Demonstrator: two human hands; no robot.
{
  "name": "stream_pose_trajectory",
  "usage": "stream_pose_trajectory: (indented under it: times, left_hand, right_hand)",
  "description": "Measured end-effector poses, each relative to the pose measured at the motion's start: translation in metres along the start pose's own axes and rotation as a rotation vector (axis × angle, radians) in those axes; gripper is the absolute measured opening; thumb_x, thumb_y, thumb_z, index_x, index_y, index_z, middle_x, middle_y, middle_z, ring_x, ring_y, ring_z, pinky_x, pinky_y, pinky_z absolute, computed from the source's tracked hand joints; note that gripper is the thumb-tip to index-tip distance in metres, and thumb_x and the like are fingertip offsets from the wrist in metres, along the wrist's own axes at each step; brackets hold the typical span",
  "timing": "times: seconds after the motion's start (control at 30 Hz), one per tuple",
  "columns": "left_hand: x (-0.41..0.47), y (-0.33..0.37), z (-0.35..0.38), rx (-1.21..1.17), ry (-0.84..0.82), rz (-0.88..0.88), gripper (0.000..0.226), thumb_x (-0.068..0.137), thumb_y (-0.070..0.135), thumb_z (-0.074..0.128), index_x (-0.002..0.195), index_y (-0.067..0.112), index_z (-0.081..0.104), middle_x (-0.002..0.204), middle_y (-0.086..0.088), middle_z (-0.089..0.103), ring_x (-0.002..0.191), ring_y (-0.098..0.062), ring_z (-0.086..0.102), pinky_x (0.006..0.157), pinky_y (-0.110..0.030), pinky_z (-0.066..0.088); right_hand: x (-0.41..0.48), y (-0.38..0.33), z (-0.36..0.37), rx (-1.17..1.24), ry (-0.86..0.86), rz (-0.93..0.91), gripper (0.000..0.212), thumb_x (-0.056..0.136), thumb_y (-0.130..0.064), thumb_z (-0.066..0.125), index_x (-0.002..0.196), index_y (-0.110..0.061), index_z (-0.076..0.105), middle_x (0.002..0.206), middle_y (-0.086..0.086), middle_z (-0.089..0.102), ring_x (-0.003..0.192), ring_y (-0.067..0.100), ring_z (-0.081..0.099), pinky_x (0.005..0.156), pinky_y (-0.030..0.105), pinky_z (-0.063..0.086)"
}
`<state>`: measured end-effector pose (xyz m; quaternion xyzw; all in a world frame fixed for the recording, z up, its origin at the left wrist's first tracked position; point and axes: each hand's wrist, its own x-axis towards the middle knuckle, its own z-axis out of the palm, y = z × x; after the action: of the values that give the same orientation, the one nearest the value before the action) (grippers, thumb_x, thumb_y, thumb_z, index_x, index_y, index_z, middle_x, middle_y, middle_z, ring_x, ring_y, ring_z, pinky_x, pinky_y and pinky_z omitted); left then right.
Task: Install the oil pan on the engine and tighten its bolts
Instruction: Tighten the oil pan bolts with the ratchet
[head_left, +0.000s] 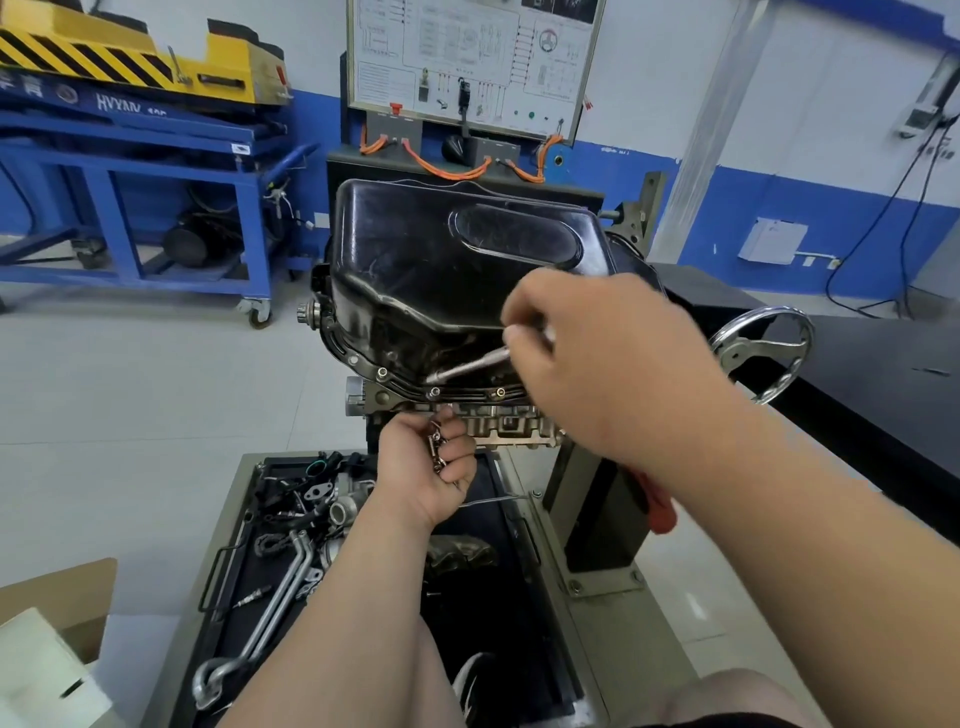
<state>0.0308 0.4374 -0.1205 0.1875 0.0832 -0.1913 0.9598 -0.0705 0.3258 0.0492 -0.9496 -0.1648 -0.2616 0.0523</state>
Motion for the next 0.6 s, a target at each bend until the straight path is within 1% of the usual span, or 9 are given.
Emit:
stream_pose_trajectory:
  times: [0.07,0.13,0.2,0.3,0.37,0.47,0.6]
  left_hand:
    - [0.000,-0.004,0.002,0.007,0.007,-0.013,0.017,0.078,0.014,0.033,0.068,0.015,0.046,0.052,0.005,0.038,0.032,-0.007,0.030,0.026,-0.014,0.015]
    - [0.003,-0.009,0.004,0.040,0.025,-0.037,0.024,0.089,0.014,0.029,0.071,0.016,0.045,0.052,0.004,0.039,0.032,-0.007,0.030,0.024,-0.016,0.017]
    - [0.004,-0.014,0.008,0.092,0.028,-0.061,0.027,0.096,0.015,0.029,0.077,0.015,0.048,0.054,0.004,0.043,0.032,-0.006,0.031,0.024,-0.016,0.018]
    - [0.004,-0.026,0.012,0.147,-0.012,-0.088,0.021,0.099,0.018,0.036,0.086,0.014,0.052,0.061,0.005,0.051,0.033,-0.004,0.032,0.026,-0.015,0.018]
    - [0.006,-0.036,0.015,0.132,-0.016,-0.099,0.018,0.098,0.021,0.040,0.087,0.013,0.052,0.065,0.005,0.057,0.033,-0.003,0.033,0.026,-0.015,0.019]
    - [0.012,-0.054,0.023,0.106,0.006,-0.117,0.015,0.095,0.024,0.047,0.085,0.014,0.052,0.066,0.007,0.060,0.033,-0.003,0.032,0.026,-0.014,0.018]
    - [0.022,-0.086,0.042,0.082,0.007,-0.128,0.010,0.079,0.023,0.057,0.081,0.013,0.056,0.065,0.008,0.060,0.031,-0.003,0.030,0.026,-0.015,0.017]
  right_hand:
    - [-0.003,0.014,-0.007,0.084,0.040,0.036,0.011,0.091,-0.036,0.046,0.091,-0.033,0.057,0.069,-0.016,0.053,0.063,0.006,0.050,0.060,0.031,0.049]
    - [-0.008,0.027,-0.011,0.119,0.075,0.067,0.009,0.091,-0.034,0.049,0.088,-0.034,0.057,0.066,-0.020,0.050,0.061,0.003,0.048,0.058,0.030,0.048]
    - [-0.014,0.038,-0.011,0.116,0.079,0.096,0.009,0.091,-0.035,0.049,0.087,-0.035,0.057,0.064,-0.019,0.049,0.059,0.002,0.047,0.056,0.028,0.045]
    - [-0.025,0.056,-0.009,0.131,0.063,0.162,0.008,0.091,-0.036,0.049,0.083,-0.037,0.053,0.063,-0.018,0.049,0.061,0.002,0.047,0.055,0.027,0.040]
    - [-0.033,0.070,-0.008,0.162,0.066,0.215,0.008,0.090,-0.036,0.051,0.082,-0.037,0.054,0.063,-0.017,0.051,0.062,0.004,0.048,0.058,0.028,0.041]
    - [-0.046,0.091,-0.008,0.201,0.061,0.271,0.008,0.088,-0.036,0.051,0.084,-0.034,0.057,0.066,-0.015,0.055,0.065,0.008,0.053,0.064,0.033,0.048]
    - [-0.060,0.117,-0.009,0.243,0.094,0.329,0.007,0.085,-0.036,0.053,0.081,-0.035,0.059,0.066,-0.015,0.056,0.066,0.007,0.054,0.063,0.033,0.049]
